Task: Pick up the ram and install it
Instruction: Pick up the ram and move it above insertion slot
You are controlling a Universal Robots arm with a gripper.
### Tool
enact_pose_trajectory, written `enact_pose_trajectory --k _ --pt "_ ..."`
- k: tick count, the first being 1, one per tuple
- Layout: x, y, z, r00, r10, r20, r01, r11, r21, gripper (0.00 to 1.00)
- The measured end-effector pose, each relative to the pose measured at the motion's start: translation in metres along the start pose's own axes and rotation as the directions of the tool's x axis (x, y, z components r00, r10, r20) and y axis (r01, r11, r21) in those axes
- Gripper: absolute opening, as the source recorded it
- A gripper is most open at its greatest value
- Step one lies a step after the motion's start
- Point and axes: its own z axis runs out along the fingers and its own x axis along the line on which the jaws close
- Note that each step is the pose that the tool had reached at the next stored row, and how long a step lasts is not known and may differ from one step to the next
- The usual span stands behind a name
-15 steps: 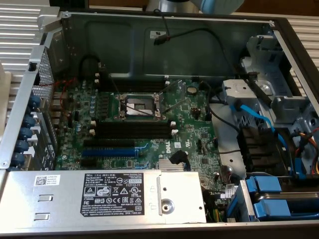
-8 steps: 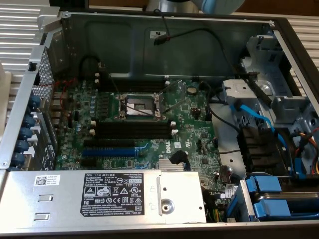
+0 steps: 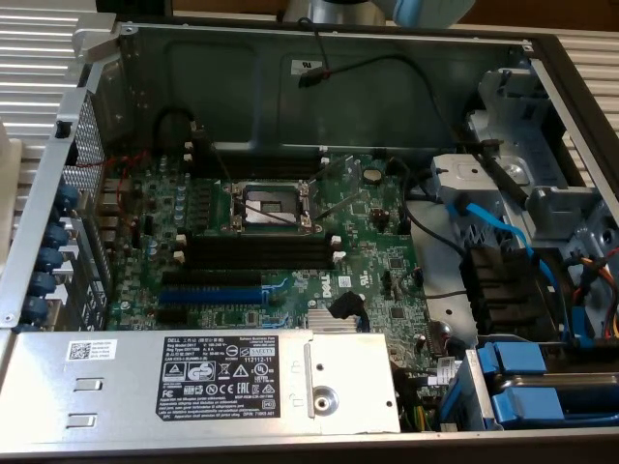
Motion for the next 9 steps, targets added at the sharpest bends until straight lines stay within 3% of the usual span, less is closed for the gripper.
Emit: enact_pose_trajectory --k 4,9 --pt "0.0000 -0.0002 0.0016 0.9974 -0.072 -0.0069 0.072 0.9974 -0.0035 0.33" --pt "0.0000 -0.0004 0.0033 0.9866 -0.163 -0.0155 0.162 0.9867 -0.0086 0.33"
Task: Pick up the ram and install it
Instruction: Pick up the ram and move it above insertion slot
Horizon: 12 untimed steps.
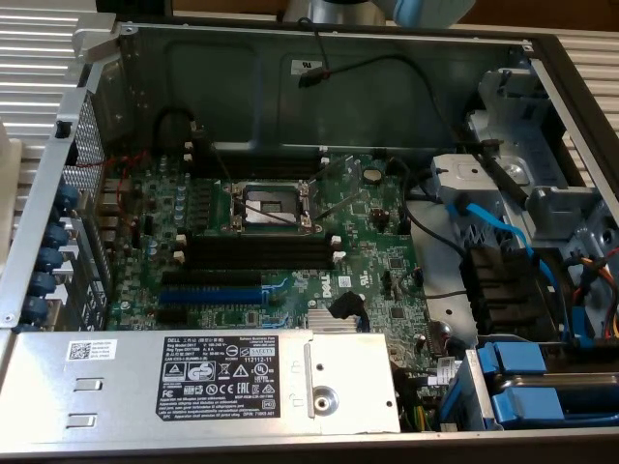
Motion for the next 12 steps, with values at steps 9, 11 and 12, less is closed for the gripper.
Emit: enact_pose_trajectory --k 9,11,12 --pt "0.0000 -0.0003 0.0029 0.9866 -0.162 -0.0166 0.162 0.9867 -0.0064 0.33" --pt "0.0000 -0.0004 0.0033 0.9798 -0.199 -0.0203 0.199 0.9800 -0.0080 0.33" --pt "0.0000 -0.0004 0.0035 0.9761 -0.216 -0.0220 0.216 0.9764 -0.0089 0.33"
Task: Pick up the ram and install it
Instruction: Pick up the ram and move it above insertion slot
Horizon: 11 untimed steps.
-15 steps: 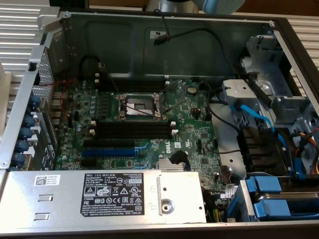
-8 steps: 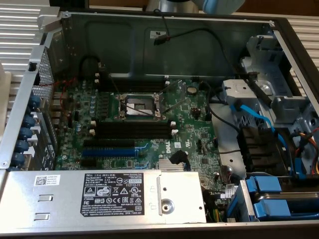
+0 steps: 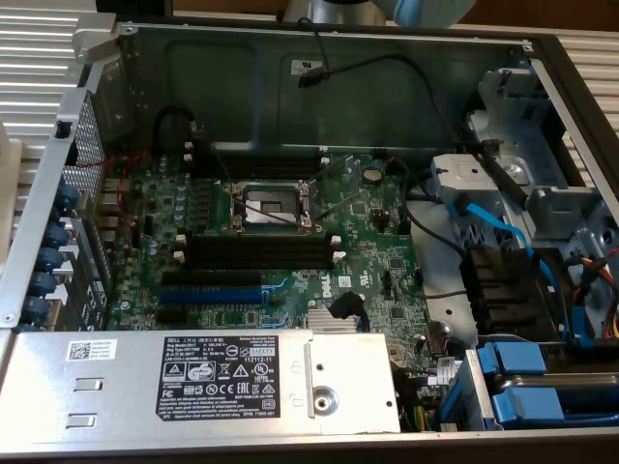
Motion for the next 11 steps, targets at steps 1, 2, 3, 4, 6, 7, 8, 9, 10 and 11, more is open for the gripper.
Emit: enact_pose_trajectory --k 1,2,3,4,6,7,8,9,10,11 --pt "0.000 0.0000 0.0002 0.9998 -0.018 -0.0019 0.018 0.9998 -0.0004 0.33" --pt "0.000 -0.0001 0.0004 0.9994 -0.036 -0.0037 0.036 0.9994 -0.0010 0.33" --pt "0.000 -0.0001 0.0010 0.9985 -0.054 -0.0055 0.054 0.9985 -0.0019 0.33" --pt "0.000 -0.0002 0.0020 0.9974 -0.072 -0.0073 0.072 0.9974 -0.0027 0.33" --pt "0.000 -0.0006 0.0051 0.9942 -0.107 -0.0112 0.107 0.9942 -0.0035 0.33" --pt "0.000 -0.0008 0.0070 0.9921 -0.125 -0.0130 0.125 0.9921 -0.0039 0.33" --pt "0.000 -0.0010 0.0086 0.9895 -0.143 -0.0152 0.143 0.9897 -0.0044 0.33" --pt "0.000 -0.0011 0.0097 0.9869 -0.161 -0.0172 0.160 0.9870 -0.0049 0.33" --pt "0.000 -0.0012 0.0109 0.9837 -0.179 -0.0189 0.179 0.9839 -0.0058 0.33" --pt "0.000 -0.0014 0.0121 0.9804 -0.196 -0.0204 0.196 0.9806 -0.0066 0.33"
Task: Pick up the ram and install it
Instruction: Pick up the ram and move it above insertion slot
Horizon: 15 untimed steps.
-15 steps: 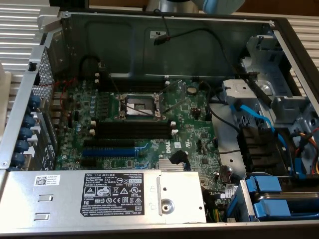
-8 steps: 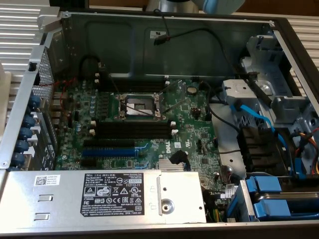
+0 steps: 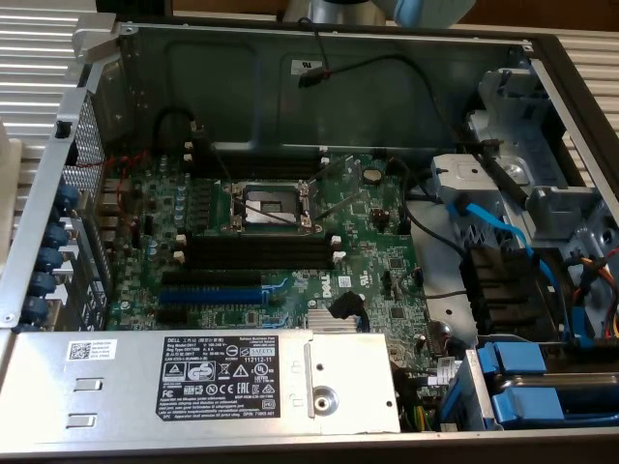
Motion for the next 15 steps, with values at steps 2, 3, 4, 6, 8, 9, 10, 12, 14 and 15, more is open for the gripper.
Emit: enact_pose_trajectory --k 2,3,4,6,8,9,10,12,14,15 --pt "0.000 -0.0002 0.0022 0.9993 -0.036 -0.0038 0.036 0.9993 -0.0011 0.33" --pt "0.000 -0.0004 0.0034 0.9985 -0.054 -0.0055 0.054 0.9985 -0.0017 0.33" --pt "0.000 -0.0005 0.0046 0.9973 -0.074 -0.0075 0.074 0.9973 -0.0024 0.33" --pt "0.000 -0.0008 0.0071 0.9940 -0.109 -0.0109 0.109 0.9940 -0.0039 0.33" --pt "0.000 -0.0011 0.0095 0.9894 -0.145 -0.0145 0.145 0.9895 -0.0053 0.33" --pt "0.000 -0.0012 0.0106 0.9866 -0.163 -0.0166 0.162 0.9867 -0.0059 0.33" --pt "0.000 -0.0014 0.0119 0.9834 -0.181 -0.0185 0.181 0.9835 -0.0065 0.33" --pt "0.000 -0.0017 0.0142 0.9761 -0.216 -0.0224 0.216 0.9763 -0.0077 0.33" --pt "0.000 -0.0019 0.0165 0.9675 -0.251 -0.0263 0.251 0.9679 -0.0092 0.33" --pt "0.000 -0.0021 0.0176 0.9628 -0.269 -0.0284 0.268 0.9632 -0.0099 0.33"
